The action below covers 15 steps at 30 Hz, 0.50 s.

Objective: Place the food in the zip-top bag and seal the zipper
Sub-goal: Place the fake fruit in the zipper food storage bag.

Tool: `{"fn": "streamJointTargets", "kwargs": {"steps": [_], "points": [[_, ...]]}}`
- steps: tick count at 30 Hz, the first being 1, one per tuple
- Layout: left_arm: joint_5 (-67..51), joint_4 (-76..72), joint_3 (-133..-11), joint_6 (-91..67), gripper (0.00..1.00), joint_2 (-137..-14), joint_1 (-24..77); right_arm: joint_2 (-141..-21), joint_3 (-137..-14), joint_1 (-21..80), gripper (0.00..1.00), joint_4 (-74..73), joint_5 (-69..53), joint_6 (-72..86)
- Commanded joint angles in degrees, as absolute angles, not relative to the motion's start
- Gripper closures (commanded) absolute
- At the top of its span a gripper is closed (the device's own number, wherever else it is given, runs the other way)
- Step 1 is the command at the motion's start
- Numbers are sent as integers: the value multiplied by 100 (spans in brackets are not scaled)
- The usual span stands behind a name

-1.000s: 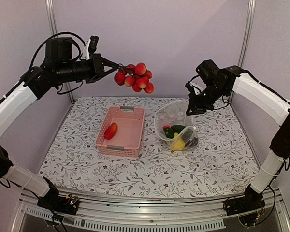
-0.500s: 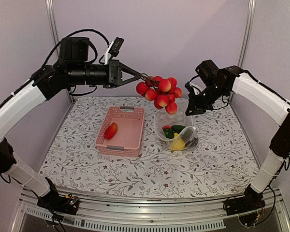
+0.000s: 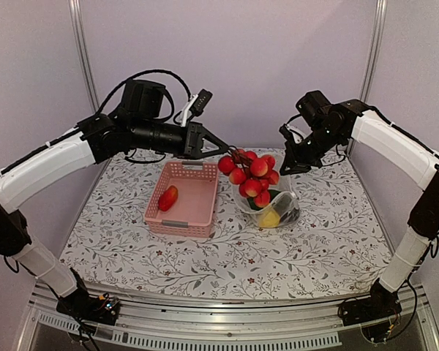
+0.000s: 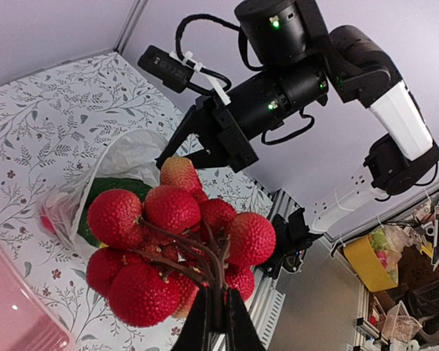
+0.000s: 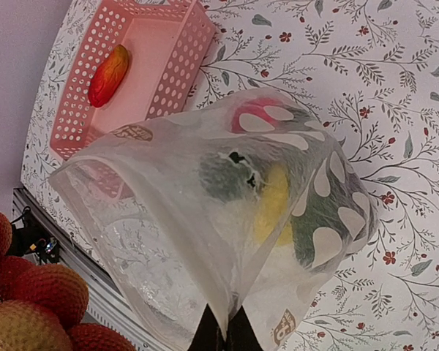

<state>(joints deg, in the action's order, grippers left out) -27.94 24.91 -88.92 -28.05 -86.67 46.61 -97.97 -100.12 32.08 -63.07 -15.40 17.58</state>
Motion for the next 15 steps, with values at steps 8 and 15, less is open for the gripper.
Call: {"fn": "streamJointTargets", "kwargs": {"steps": [8, 15], "points": [[-2213, 2444, -9233, -2679, 100, -9591, 4781, -9595, -9903, 3190, 100, -6261, -1718, 1837], [-1591, 2617, -9729, -3129, 100, -10178, 4781, -9507, -9729, 3190, 100, -6198, -1798, 1837]]}}
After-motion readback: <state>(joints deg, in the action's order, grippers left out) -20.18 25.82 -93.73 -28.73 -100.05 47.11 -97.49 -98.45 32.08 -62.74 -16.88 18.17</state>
